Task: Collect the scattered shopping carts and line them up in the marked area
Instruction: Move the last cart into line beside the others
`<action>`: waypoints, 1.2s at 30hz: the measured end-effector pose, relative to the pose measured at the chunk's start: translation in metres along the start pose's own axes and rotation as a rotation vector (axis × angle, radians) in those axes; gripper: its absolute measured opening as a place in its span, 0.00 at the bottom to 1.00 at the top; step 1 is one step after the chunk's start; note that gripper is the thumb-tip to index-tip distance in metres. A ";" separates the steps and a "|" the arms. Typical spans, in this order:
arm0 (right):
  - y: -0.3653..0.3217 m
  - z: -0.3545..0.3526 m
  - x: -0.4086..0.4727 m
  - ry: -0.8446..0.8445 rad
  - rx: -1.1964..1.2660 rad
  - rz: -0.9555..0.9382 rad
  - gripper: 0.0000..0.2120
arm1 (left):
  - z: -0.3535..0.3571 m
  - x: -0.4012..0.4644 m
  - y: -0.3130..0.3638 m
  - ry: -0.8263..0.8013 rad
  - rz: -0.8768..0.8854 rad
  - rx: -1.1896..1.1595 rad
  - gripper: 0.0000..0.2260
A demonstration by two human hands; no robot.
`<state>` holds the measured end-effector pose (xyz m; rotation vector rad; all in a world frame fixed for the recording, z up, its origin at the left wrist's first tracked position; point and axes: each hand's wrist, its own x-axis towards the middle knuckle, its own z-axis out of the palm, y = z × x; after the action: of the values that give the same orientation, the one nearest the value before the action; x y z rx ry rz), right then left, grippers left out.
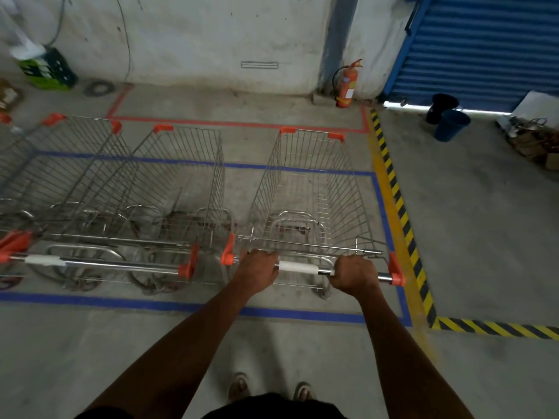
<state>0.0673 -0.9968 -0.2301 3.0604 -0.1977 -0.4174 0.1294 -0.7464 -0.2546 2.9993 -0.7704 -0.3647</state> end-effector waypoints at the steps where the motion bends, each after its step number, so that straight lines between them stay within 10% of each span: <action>1: -0.002 0.000 -0.003 -0.003 0.001 -0.002 0.24 | -0.002 -0.002 0.000 -0.014 -0.013 0.001 0.13; 36: -0.045 0.001 -0.033 -0.015 0.044 -0.086 0.18 | -0.011 -0.045 -0.026 -0.111 -0.106 0.145 0.15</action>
<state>0.0406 -0.9475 -0.2256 3.1182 -0.0772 -0.4470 0.1062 -0.7029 -0.2362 3.1880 -0.6737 -0.5044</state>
